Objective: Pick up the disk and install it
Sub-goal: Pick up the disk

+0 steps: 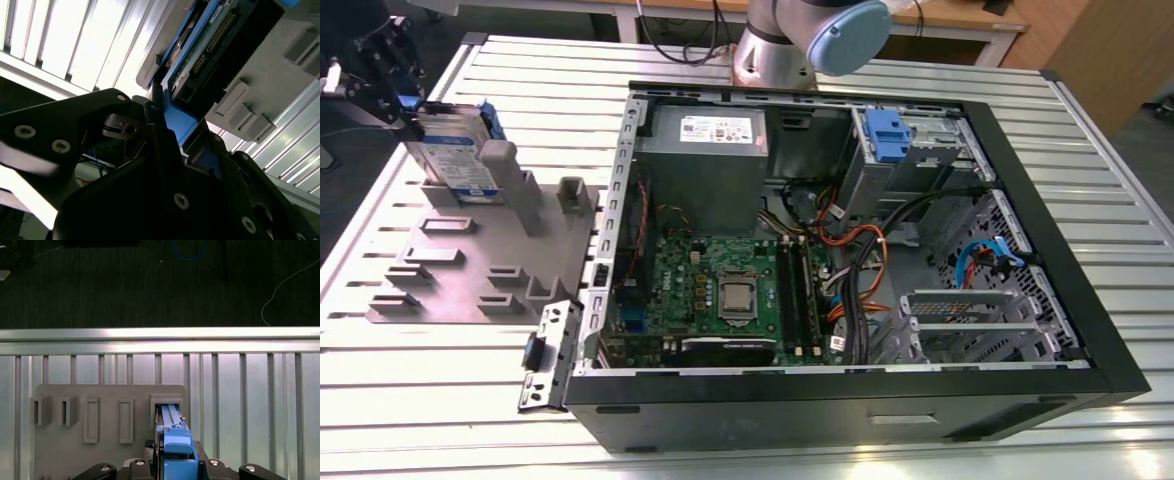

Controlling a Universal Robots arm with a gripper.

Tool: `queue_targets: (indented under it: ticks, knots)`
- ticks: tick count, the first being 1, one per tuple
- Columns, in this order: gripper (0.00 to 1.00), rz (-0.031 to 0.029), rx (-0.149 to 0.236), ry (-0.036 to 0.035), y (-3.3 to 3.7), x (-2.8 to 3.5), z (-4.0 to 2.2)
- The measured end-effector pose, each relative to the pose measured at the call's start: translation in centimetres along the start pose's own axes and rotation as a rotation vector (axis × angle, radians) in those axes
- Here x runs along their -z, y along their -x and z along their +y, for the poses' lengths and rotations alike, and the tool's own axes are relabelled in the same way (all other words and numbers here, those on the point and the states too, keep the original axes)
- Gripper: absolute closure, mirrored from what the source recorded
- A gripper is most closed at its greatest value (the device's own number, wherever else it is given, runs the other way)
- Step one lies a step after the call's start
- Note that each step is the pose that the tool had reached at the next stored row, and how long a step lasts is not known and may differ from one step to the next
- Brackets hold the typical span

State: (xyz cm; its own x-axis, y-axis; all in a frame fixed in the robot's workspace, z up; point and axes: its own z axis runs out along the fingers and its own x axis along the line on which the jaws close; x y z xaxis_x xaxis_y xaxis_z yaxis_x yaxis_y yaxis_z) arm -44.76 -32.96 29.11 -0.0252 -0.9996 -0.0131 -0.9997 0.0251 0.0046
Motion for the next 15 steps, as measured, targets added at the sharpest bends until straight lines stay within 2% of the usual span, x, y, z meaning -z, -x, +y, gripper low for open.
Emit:
queue_targets:
  ticks: [3,15]
  knots:
    - [0.64,0.0000,0.000,0.0000,0.00,0.00,0.00]
    - [0.64,0.0000,-0.001,0.0000,0.00,0.11,0.00]
